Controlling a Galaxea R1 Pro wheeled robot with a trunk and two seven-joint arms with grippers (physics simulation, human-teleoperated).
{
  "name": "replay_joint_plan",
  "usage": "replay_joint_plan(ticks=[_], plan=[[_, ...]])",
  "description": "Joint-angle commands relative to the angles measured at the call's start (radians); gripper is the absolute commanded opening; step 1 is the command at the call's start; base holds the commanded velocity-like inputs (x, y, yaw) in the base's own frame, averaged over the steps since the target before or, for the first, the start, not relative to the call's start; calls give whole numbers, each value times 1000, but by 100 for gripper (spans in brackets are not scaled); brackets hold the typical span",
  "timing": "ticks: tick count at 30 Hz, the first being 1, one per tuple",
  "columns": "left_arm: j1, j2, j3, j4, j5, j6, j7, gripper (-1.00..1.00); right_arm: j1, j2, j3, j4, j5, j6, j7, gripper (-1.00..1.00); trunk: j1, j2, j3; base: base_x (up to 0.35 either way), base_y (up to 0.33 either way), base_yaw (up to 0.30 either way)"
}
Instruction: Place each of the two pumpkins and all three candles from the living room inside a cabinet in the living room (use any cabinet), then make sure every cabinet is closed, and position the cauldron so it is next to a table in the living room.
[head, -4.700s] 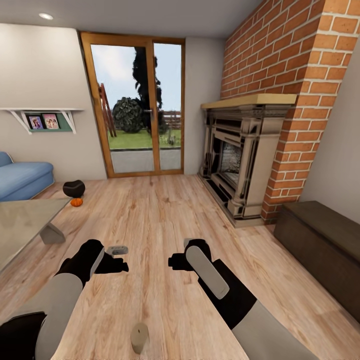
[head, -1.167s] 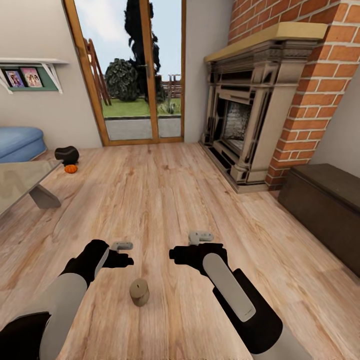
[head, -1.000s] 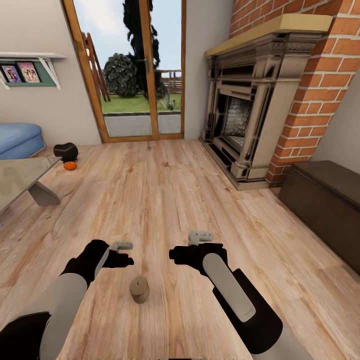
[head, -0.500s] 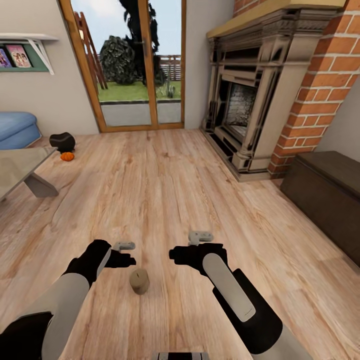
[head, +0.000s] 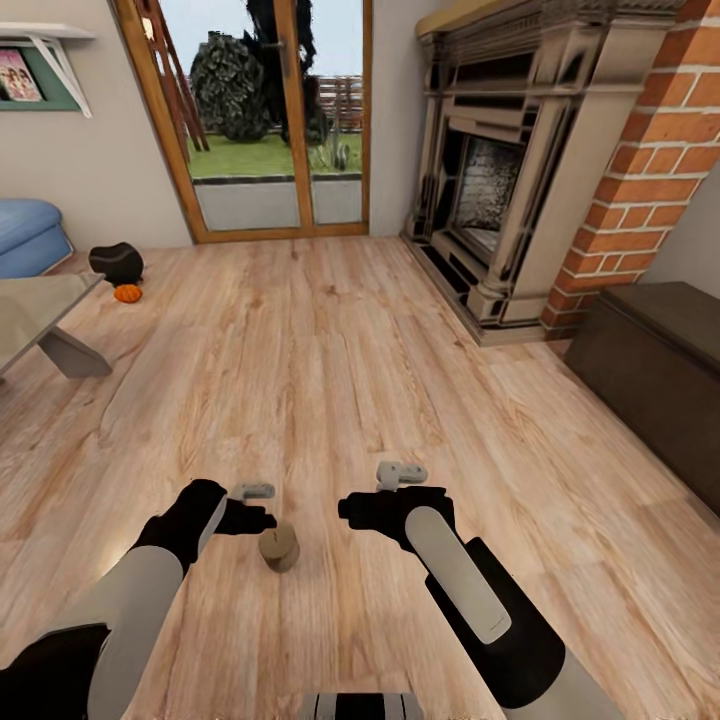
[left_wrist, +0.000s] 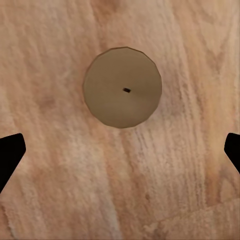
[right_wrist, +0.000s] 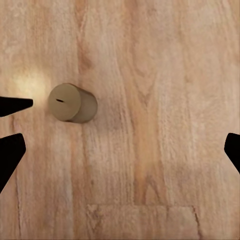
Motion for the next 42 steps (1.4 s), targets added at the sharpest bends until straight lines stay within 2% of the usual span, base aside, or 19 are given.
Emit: replay_joint_plan(ticks=[1, 10, 23, 42], plan=[[-1, -1, 6, -1, -10, 3, -8, 100, -1, 0, 0, -1, -8, 5, -10, 100, 0, -1, -5, 0, 0, 0], [-1, -1, 6, -1, -11, 2, -8, 100, -1, 1, 0, 0, -8, 6, -10, 100, 4, -3, -40, 0, 0, 0], [-1, -5, 6, -1, -11, 2, -8, 100, -1, 2, 0, 1, -8, 6, -10, 100, 4, -3, -40, 7, 0, 0], [-1, -7, 6, -1, -12, 2, 10, 100, -1, 2, 0, 1, -8, 6, -10, 100, 4, -3, -40, 171, 0, 0]])
